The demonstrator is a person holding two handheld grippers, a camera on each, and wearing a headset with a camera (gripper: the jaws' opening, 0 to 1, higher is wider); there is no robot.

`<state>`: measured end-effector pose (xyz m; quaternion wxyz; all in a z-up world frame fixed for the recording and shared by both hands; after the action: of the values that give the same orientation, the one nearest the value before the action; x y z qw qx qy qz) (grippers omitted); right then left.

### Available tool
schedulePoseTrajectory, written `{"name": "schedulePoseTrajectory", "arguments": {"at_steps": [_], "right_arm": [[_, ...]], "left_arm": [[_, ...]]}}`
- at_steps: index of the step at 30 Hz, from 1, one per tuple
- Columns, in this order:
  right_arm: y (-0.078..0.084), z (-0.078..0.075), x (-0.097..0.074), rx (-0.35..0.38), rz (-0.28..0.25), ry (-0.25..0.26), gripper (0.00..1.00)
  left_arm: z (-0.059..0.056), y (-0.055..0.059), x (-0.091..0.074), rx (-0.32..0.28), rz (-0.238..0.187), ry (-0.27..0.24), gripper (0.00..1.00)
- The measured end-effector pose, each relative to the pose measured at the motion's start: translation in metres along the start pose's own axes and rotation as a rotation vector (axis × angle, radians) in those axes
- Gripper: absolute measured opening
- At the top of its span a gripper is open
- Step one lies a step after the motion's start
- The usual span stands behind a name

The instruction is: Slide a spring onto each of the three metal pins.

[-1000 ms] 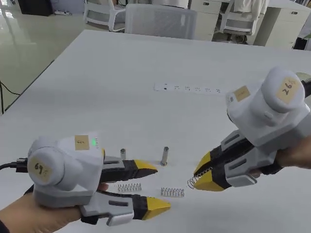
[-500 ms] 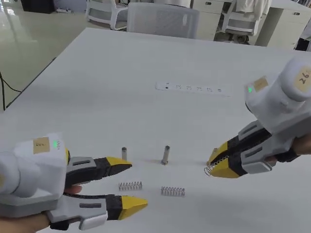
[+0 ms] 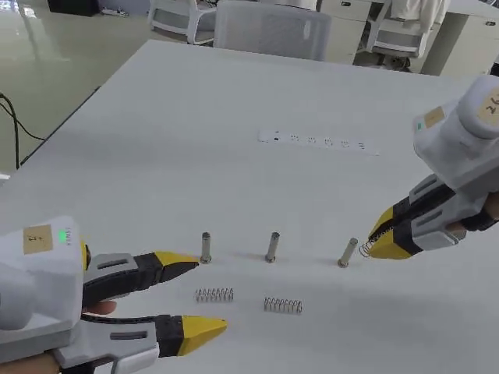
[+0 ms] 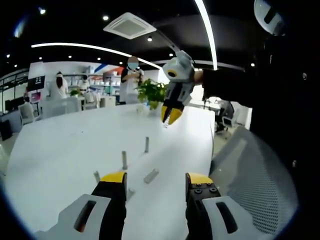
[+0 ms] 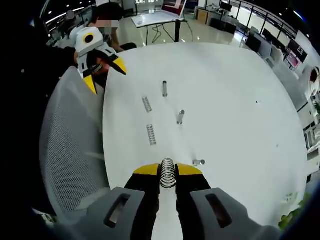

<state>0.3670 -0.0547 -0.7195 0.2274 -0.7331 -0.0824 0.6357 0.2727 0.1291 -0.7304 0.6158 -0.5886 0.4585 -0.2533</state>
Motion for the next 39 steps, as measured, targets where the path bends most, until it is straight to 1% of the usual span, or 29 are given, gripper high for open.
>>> {"name": "schedulePoseTrajectory", "arguments": {"at_steps": [4,6,11,15,19,25,26,30,34,37,39], "right_arm": [[-0.002,-0.012,0.002,-0.015,0.026,0.017,0.09],[-0.002,-0.018,0.004,-0.036,0.046,0.036,0.09],[-0.002,-0.029,0.014,-0.058,0.083,0.049,0.09],[-0.003,-0.034,0.020,-0.066,0.097,0.049,0.09],[-0.002,-0.040,0.025,-0.070,0.112,0.050,0.09],[0.003,-0.044,0.028,-0.070,0.129,0.048,0.09],[0.004,-0.045,0.029,-0.072,0.132,0.050,0.09],[0.008,-0.048,0.031,-0.069,0.143,0.048,0.09],[0.009,-0.050,0.034,-0.072,0.154,0.048,0.09],[0.010,-0.052,0.038,-0.069,0.162,0.040,0.09],[0.013,-0.053,0.041,-0.070,0.177,0.038,0.09]], "left_arm": [[0.000,0.001,0.000,0.001,0.002,-0.001,0.41],[0.000,0.001,0.000,0.002,0.003,-0.003,0.41],[0.004,0.000,-0.001,-0.001,-0.002,-0.016,0.41],[0.007,0.001,-0.005,-0.005,-0.003,-0.029,0.42],[0.013,0.004,-0.010,-0.016,-0.004,-0.053,0.43],[0.019,0.008,-0.017,-0.033,-0.009,-0.087,0.44],[0.021,0.008,-0.018,-0.037,-0.010,-0.099,0.45],[0.026,0.009,-0.022,-0.046,-0.016,-0.134,0.50],[0.032,0.011,-0.027,-0.044,-0.011,-0.172,0.55],[0.035,0.011,-0.031,-0.049,-0.017,-0.190,0.58],[0.038,0.012,-0.033,-0.049,-0.019,-0.207,0.60]]}}
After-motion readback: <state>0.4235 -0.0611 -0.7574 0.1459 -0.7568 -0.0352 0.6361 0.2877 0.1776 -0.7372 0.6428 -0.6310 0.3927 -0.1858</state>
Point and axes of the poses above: the centre of the closed fingertips' face, and the gripper's own axes: x roughly forward along the fingers, z roughly to its left, y roughly out of its underside, the point moved 2 cm from there along -x, roughly backward along the fingers, and after that the axes turned 5 degrees about y, right-handed, at the moved point
